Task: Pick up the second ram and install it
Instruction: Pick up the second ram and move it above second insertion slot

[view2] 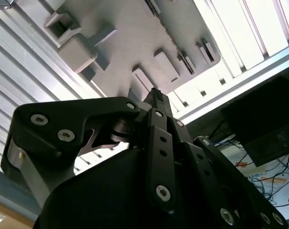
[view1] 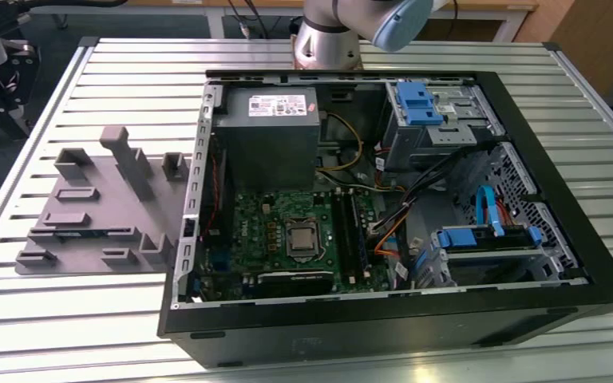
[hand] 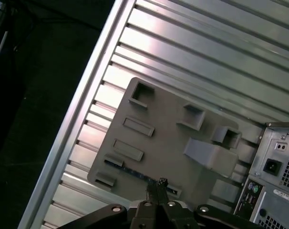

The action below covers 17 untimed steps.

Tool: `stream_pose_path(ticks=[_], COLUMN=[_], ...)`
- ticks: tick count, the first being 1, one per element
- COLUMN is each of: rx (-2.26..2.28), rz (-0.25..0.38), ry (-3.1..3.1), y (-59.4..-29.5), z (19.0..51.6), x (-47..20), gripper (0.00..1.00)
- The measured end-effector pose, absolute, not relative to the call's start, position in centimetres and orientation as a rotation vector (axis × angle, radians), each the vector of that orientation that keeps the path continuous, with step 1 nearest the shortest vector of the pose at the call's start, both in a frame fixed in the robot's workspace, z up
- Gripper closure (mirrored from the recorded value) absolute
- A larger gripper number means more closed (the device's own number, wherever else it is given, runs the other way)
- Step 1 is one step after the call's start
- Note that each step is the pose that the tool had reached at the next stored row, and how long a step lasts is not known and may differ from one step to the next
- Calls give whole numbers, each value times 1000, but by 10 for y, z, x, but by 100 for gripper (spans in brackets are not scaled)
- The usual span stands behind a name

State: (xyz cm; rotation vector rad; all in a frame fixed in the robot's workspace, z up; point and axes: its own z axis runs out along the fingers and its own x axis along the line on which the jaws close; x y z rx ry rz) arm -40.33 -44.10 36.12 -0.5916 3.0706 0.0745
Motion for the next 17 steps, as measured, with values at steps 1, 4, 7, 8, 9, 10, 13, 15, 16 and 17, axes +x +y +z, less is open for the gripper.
stream_pose_path(ticks=[1, 4, 7, 8, 9, 10, 13, 15, 16, 17], rx=[-601, -627, -660, -669, -677, -686, -712, -727, -732, -738], rz=[75, 75, 75, 75, 75, 75, 75, 75, 75, 75], ry=[3069, 3064, 3058, 3056, 3054, 3052, 3047, 3044, 3042, 3041], y=[-441, -441, -441, -441, -441, -441, -441, -441, -441, -441], z=[361, 361, 361, 361, 361, 361, 361, 361, 361, 361], x=[-403, -403, -403, -403, -403, -403, -403, -403, -403, -403], gripper=[89, 89, 89, 89, 89, 89, 89, 89, 89, 89])
